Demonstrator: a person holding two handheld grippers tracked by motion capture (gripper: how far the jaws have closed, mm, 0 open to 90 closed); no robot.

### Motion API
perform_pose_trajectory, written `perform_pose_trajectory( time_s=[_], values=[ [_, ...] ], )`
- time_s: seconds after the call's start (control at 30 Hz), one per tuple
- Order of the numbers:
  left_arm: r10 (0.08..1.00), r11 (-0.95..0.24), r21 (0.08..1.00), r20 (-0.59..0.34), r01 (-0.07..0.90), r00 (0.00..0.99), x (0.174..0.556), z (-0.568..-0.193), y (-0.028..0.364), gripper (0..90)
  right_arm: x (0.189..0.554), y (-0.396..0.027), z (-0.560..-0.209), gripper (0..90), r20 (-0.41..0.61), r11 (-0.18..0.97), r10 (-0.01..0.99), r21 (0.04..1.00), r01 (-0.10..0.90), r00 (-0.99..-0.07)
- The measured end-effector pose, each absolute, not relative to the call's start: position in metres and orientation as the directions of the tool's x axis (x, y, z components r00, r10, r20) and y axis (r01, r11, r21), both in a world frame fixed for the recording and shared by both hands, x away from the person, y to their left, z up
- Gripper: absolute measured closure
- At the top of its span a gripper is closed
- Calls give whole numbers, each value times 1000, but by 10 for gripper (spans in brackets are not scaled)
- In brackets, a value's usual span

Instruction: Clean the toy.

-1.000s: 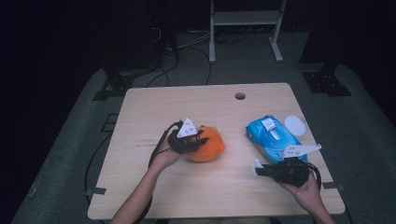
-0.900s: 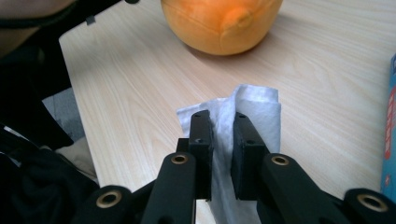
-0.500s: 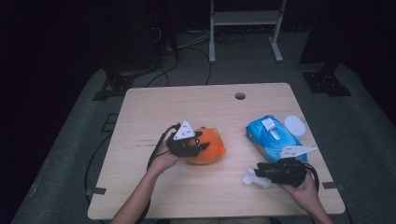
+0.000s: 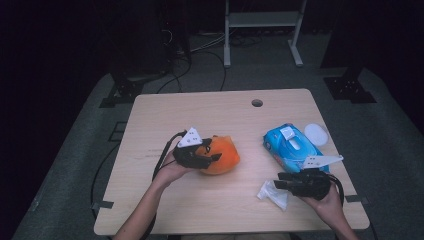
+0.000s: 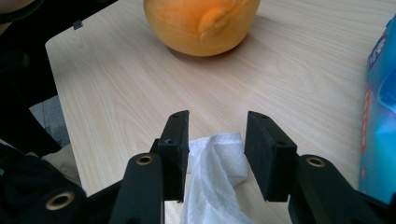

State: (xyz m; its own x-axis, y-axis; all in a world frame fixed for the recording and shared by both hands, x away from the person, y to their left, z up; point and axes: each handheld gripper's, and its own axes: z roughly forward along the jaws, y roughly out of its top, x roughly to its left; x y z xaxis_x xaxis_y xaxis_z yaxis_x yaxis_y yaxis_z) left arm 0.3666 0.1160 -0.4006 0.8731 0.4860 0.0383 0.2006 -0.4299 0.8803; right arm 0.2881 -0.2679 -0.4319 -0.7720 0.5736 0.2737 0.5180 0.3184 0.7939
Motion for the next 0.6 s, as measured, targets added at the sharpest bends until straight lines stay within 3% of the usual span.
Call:
perform_pose_trajectory(
  time_s=[0.23,0.6],
  values=[
    [485,-413,887,24,205,874,356,-393,127,251,287,-270,-430,567,275,300,584,801,518,-764],
    [507,-405,887,14,224,862,345,-394,145,208,288,-272,-430,546,275,295,589,803,518,-760]
  ],
)
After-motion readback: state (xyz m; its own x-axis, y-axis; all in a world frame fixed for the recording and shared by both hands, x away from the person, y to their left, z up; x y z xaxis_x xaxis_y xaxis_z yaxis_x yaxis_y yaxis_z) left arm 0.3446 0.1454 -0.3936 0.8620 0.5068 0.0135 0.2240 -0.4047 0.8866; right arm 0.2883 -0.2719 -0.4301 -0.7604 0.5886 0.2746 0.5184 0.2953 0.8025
